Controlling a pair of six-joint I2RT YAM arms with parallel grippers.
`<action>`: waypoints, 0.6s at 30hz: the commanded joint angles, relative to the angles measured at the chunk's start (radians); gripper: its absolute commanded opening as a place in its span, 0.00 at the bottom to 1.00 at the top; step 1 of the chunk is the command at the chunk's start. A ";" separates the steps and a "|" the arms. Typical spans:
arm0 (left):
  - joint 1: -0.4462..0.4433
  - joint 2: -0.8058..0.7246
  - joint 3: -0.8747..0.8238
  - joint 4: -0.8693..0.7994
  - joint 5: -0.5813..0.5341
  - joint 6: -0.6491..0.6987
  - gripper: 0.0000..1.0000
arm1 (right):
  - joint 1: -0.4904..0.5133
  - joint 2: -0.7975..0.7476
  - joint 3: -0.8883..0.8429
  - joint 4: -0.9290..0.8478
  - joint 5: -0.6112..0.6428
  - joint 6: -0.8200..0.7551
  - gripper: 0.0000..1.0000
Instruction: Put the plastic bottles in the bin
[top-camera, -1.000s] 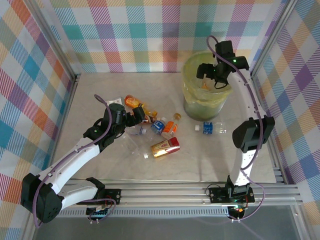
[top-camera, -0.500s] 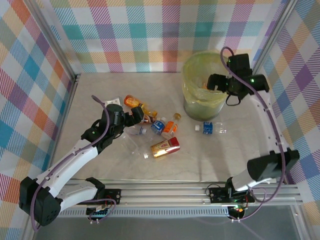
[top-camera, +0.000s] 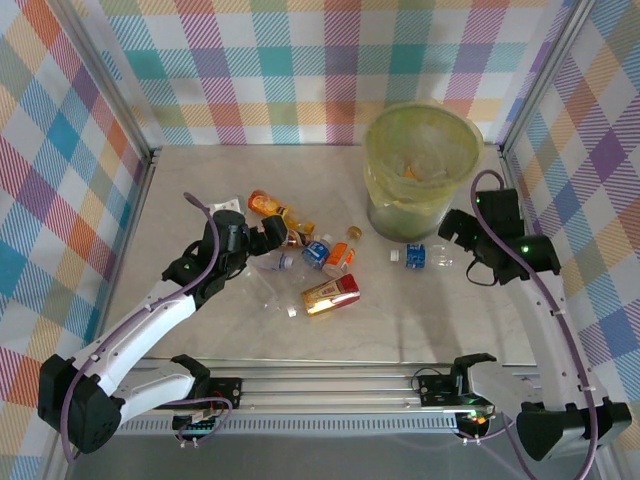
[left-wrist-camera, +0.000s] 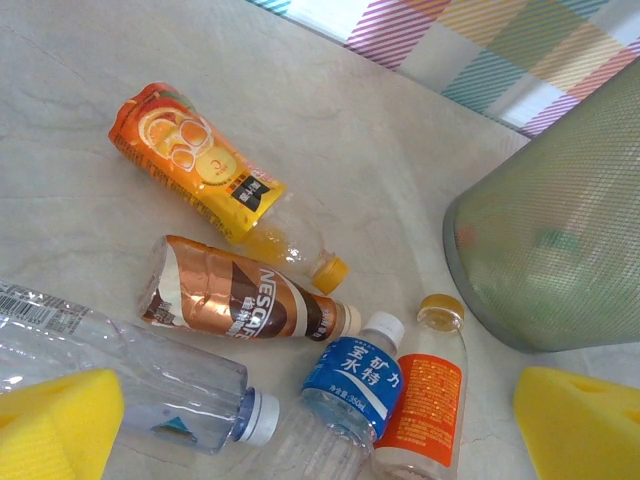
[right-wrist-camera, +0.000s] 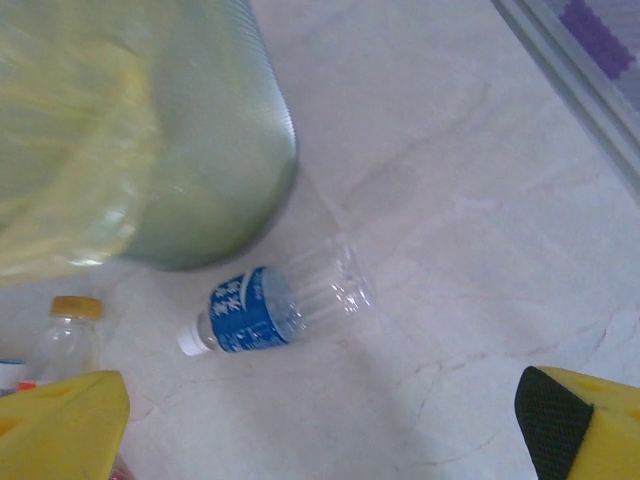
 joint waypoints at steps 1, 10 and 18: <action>0.012 0.000 -0.013 0.033 0.002 0.024 1.00 | -0.025 -0.036 -0.094 0.041 -0.040 0.107 1.00; 0.012 0.012 -0.012 0.042 0.018 0.021 1.00 | -0.082 -0.048 -0.371 0.303 -0.236 0.311 1.00; 0.013 0.012 -0.011 0.038 0.018 0.021 1.00 | -0.089 0.009 -0.444 0.417 -0.202 0.391 1.00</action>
